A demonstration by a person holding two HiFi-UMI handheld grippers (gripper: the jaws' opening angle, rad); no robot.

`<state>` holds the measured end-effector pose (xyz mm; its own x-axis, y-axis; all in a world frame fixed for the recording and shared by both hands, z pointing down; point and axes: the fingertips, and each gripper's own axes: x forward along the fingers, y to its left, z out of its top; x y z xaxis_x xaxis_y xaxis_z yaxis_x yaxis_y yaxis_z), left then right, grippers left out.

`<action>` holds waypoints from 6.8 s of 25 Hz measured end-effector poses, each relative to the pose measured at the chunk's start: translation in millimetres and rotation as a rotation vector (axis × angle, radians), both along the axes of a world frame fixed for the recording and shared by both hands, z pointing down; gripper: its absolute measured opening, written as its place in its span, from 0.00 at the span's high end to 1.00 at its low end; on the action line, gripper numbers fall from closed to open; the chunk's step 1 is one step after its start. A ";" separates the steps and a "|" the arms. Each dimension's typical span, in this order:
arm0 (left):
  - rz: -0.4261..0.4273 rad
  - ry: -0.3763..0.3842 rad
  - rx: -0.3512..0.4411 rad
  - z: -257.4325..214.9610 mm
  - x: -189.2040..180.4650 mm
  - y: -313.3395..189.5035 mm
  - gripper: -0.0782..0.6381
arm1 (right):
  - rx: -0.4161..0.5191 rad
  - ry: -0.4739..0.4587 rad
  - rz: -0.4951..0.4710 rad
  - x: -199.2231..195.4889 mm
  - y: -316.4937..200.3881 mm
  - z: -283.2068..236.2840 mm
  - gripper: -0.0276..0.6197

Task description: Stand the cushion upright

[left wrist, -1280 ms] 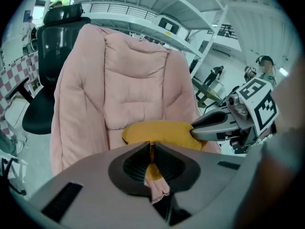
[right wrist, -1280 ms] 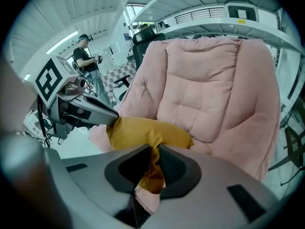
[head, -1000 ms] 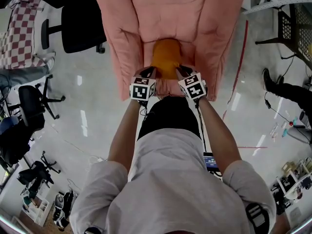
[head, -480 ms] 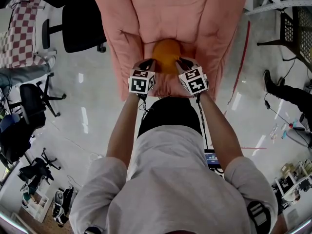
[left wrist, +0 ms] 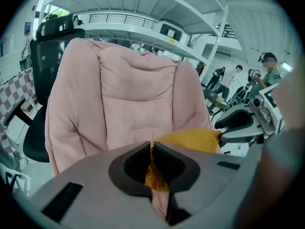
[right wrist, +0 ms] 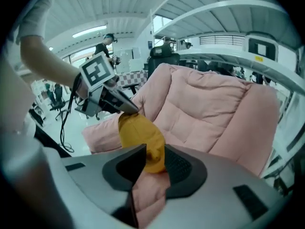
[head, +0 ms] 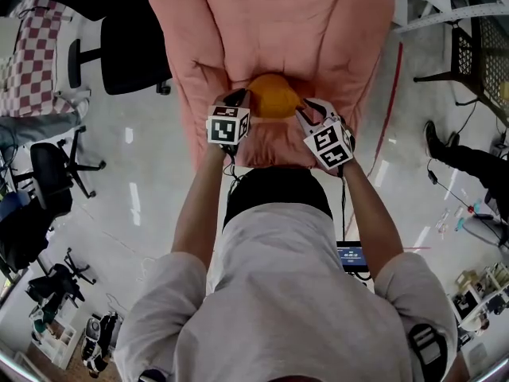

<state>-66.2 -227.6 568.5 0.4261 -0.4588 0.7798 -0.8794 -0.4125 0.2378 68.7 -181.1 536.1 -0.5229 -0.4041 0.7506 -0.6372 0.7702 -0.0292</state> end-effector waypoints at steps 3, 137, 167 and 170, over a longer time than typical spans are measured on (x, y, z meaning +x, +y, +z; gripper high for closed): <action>0.002 -0.012 0.017 -0.6 1.7 -8.5 0.84 | 0.036 0.095 -0.104 -2.2 3.2 4.8 0.70; -0.170 0.297 0.491 -239.6 -85.2 114.8 0.85 | 0.417 -0.234 0.498 -128.3 64.3 -227.3 0.95; -0.131 0.266 0.653 -319.6 54.1 301.7 0.86 | 0.632 -0.300 0.486 13.7 270.1 -321.1 0.95; -0.137 0.258 0.680 -331.6 67.9 336.4 0.86 | 0.648 -0.324 0.491 31.0 298.9 -328.3 0.95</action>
